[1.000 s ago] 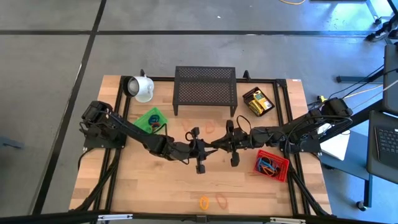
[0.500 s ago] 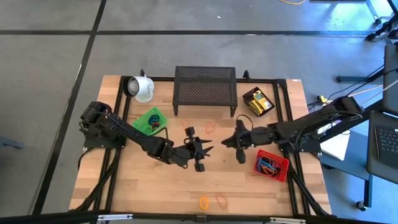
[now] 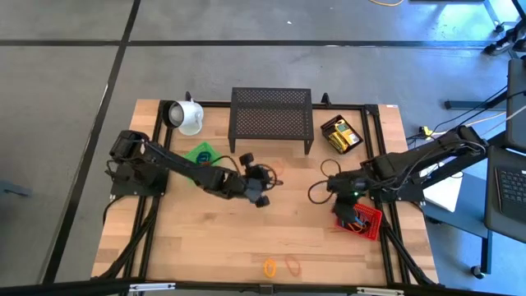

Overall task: Pick & Place Office Desk Supplies
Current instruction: Put the black rubber band into the red bin, then put the top left orange rubber band into the red bin

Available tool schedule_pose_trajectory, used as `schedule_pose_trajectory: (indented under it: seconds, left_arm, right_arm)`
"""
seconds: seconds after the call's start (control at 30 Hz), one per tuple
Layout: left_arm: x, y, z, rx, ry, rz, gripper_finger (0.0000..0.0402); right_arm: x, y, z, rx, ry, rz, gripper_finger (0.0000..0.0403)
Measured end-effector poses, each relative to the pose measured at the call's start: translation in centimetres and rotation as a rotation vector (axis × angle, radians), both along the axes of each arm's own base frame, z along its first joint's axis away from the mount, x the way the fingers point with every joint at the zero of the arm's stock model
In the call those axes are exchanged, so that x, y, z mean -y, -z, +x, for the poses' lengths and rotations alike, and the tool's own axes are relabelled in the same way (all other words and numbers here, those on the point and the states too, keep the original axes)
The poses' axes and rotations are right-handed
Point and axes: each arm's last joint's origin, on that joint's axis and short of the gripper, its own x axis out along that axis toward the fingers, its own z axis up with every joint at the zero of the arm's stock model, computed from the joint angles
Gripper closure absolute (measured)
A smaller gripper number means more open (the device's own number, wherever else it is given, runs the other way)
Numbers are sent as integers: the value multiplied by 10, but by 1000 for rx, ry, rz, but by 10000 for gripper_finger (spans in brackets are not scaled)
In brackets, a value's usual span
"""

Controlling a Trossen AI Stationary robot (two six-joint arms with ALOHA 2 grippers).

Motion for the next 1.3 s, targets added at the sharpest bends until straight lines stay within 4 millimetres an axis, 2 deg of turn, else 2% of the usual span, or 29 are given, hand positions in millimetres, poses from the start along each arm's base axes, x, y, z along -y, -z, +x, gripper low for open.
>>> schedule_pose_trajectory:
  seconds: [0.23, 0.4, 0.57, 0.73, 0.9, 1.3]
  left_arm:
    - [-36, 14, -7, -190, -17, -119, 309]
    - [-61, 24, -16, -363, 0, -217, 306]
    - [-82, 39, -24, -399, -52, -360, 296]
    - [-93, 56, -37, -407, -155, -433, 277]
    - [-93, 65, -40, -364, -193, -463, 261]
    - [-90, 67, -38, -336, -195, -430, 251]
  right_arm:
    - [-5, 18, -28, -445, 114, -77, 399]
    - [-10, 33, -35, -575, 154, -108, 398]
    - [-16, 39, -34, -602, 130, -137, 381]
    - [-18, 41, -34, -594, 120, -169, 349]
    - [-20, 41, -35, -590, 110, -170, 309]
    - [-21, 41, -33, -576, 112, -159, 201]
